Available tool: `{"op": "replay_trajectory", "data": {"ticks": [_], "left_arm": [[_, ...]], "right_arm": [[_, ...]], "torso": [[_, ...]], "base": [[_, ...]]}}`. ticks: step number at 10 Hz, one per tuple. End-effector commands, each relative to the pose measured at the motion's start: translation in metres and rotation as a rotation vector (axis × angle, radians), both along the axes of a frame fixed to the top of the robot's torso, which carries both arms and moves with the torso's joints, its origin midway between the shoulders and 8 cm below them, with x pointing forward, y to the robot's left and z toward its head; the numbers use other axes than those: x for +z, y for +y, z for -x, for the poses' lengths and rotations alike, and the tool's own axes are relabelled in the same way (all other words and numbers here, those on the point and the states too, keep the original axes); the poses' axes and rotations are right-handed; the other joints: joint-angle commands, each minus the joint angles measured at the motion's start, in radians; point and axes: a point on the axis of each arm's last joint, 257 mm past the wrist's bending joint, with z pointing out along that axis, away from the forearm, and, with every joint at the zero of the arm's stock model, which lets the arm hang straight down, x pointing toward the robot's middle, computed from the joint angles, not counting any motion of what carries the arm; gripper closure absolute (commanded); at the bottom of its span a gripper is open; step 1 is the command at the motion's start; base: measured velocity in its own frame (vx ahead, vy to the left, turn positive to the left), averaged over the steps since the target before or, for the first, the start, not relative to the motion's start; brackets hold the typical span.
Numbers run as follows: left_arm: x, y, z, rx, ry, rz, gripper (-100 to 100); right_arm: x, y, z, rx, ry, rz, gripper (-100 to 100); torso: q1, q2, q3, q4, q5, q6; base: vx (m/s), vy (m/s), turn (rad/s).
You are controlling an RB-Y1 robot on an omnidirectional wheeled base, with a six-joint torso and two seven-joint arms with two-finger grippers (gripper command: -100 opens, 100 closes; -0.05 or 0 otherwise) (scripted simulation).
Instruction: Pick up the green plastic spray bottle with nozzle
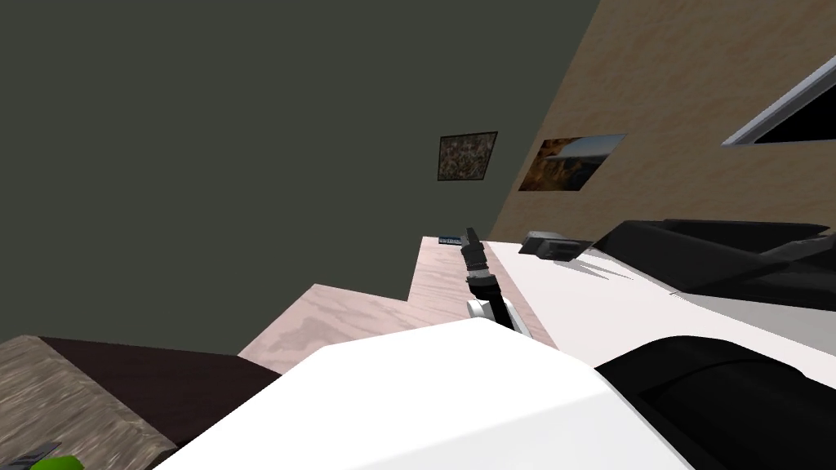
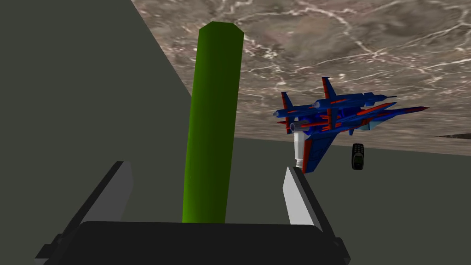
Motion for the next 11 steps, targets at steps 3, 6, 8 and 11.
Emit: {"op": "replay_trajectory", "data": {"ticks": [3, 6, 8, 11], "left_arm": [[0.009, 0.026, 0.024, 0.079, 0.003, -0.025, -100], [0.007, 0.021, 0.019, 0.065, 0.0, -0.02, 100], [0.007, 0.021, 0.02, 0.066, 0.003, -0.021, 100], [0.003, 0.011, 0.018, 0.04, 0.015, -0.016, 100]], "right_arm": [[0.0, 0.0, 0.0, 0.0, 0.0, 0.0, 0], [0.0, 0.0, 0.0, 0.0, 0.0, 0.0, 0], [0.0, 0.0, 0.0, 0.0, 0.0, 0.0, 0], [0.0, 0.0, 0.0, 0.0, 0.0, 0.0, 0]], "torso": [[0.001, -0.002, -0.001, -0.001, 0.0, 0.002], [0.005, -0.005, -0.003, -0.001, 0.001, 0.0], [0.006, -0.005, -0.003, -0.001, 0.002, 0.0], [0.006, -0.005, -0.003, -0.001, 0.001, 0.0]], "base": [[-0.064, -0.05, -0.175], [-0.012, -0.007, 0.001], [0.0, 0.0, 0.0], [0.023, 0.022, 0.109]]}}
